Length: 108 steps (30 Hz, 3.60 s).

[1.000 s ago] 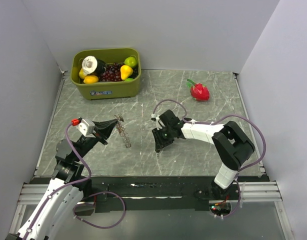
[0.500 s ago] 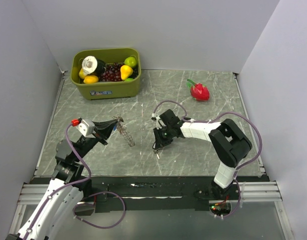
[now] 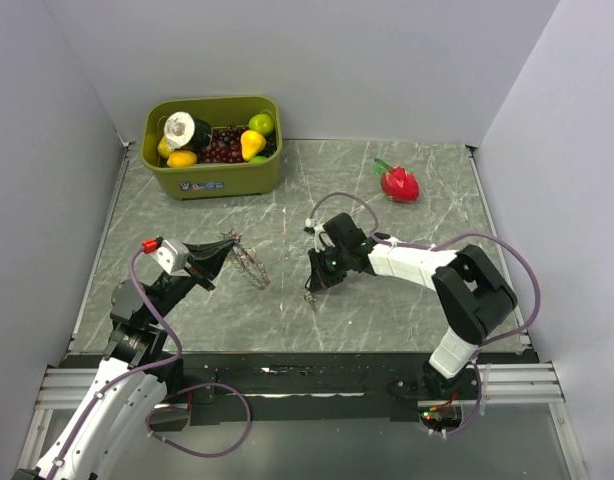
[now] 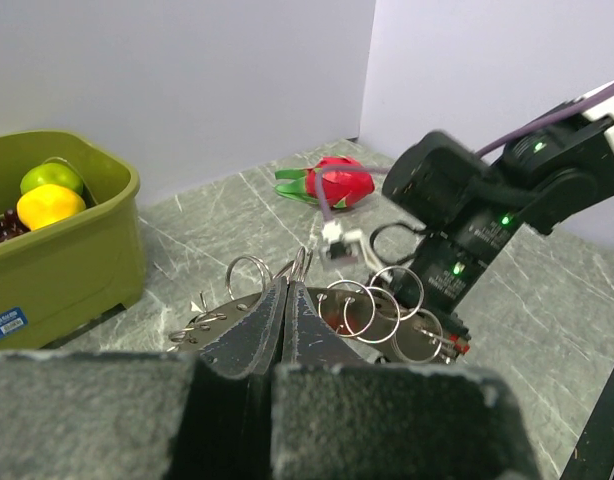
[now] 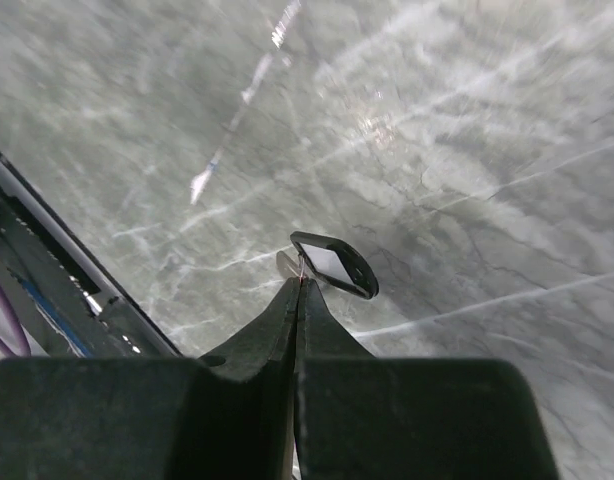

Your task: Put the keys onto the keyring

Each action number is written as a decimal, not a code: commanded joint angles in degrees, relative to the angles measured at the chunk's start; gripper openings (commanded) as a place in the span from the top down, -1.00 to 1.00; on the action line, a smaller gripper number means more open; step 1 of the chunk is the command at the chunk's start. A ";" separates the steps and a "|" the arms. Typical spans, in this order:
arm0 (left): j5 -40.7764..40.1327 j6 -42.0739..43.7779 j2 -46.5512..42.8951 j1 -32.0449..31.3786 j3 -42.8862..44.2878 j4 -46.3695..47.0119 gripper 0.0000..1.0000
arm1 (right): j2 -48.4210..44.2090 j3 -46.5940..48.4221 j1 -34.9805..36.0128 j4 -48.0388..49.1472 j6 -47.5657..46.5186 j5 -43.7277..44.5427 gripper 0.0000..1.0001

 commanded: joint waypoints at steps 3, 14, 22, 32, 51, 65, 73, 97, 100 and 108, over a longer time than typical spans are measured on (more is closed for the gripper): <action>-0.28 -1.12 -0.55 0.13 0.28 4.48 0.98 | -3.72 0.45 -0.51 -0.07 -2.60 1.31 1.00; -0.37 -1.21 -0.55 0.13 0.36 3.87 0.98 | -0.20 1.25 -0.51 -1.13 -3.92 0.44 0.60; -0.46 -1.30 -0.55 0.13 0.19 4.04 0.98 | -1.61 0.63 -0.86 0.99 -3.04 -0.98 0.23; -0.55 -1.30 -0.90 0.13 0.28 3.69 0.98 | 0.58 2.20 -2.18 -0.77 -0.14 0.87 0.28; -0.81 -1.12 -0.82 0.13 0.45 3.51 0.98 | 6.12 4.85 -2.45 -0.95 2.41 -3.00 0.41; -0.37 -1.12 -0.02 0.13 0.45 4.13 0.98 | 7.88 5.90 -2.45 -1.12 2.06 -5.99 0.70; -0.28 -1.21 0.15 0.13 0.28 4.65 0.98 | 6.39 4.58 -2.36 -0.86 1.45 -6.34 0.84; 2.53 -2.26 1.12 0.13 -0.07 5.36 0.98 | -8.20 -2.44 -4.12 5.38 -6.72 -20.90 1.00; 3.50 -3.14 2.08 0.13 -0.69 6.32 0.98 | -10.04 -3.41 -4.03 5.82 -9.36 -24.43 1.00; 9.46 -4.89 5.77 -0.31 -0.60 9.22 0.98 | -9.97 2.53 -4.03 -7.13 -9.99 -13.67 1.00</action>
